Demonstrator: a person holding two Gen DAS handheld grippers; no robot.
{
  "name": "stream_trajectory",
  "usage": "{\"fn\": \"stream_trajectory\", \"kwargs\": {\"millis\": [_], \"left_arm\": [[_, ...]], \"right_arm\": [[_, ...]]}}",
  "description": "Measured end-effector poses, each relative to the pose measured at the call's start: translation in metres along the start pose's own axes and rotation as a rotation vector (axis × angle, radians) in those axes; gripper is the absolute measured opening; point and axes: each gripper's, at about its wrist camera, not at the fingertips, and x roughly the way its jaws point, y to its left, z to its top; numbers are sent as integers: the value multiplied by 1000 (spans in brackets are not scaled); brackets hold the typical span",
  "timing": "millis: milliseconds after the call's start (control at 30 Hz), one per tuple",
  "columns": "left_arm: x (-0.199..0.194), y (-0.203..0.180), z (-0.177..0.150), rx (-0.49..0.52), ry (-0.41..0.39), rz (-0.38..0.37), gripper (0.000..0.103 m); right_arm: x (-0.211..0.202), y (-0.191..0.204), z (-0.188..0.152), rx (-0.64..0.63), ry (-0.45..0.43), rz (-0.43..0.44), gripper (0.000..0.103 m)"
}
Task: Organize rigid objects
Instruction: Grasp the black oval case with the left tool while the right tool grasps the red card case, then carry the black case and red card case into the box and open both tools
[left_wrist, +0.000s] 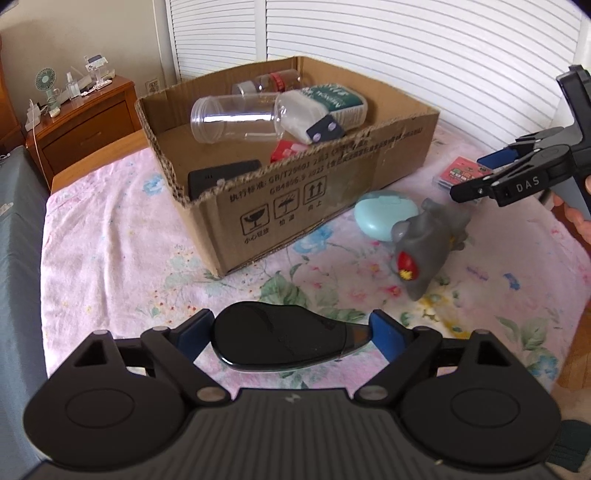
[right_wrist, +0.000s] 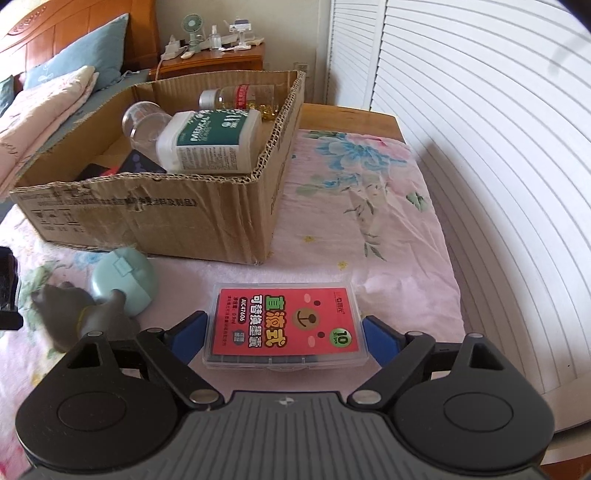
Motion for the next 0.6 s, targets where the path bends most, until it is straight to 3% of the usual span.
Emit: {"fn": "stream_trajectory", "kwargs": {"millis": [333, 600], "left_arm": [[-35, -12, 22, 37, -60, 4, 90], [-29, -4, 74, 43, -145, 49, 90]], "right_arm": [[-41, 4, 7, -78, -12, 53, 92], [-68, 8, 28, -102, -73, 107, 92]]}}
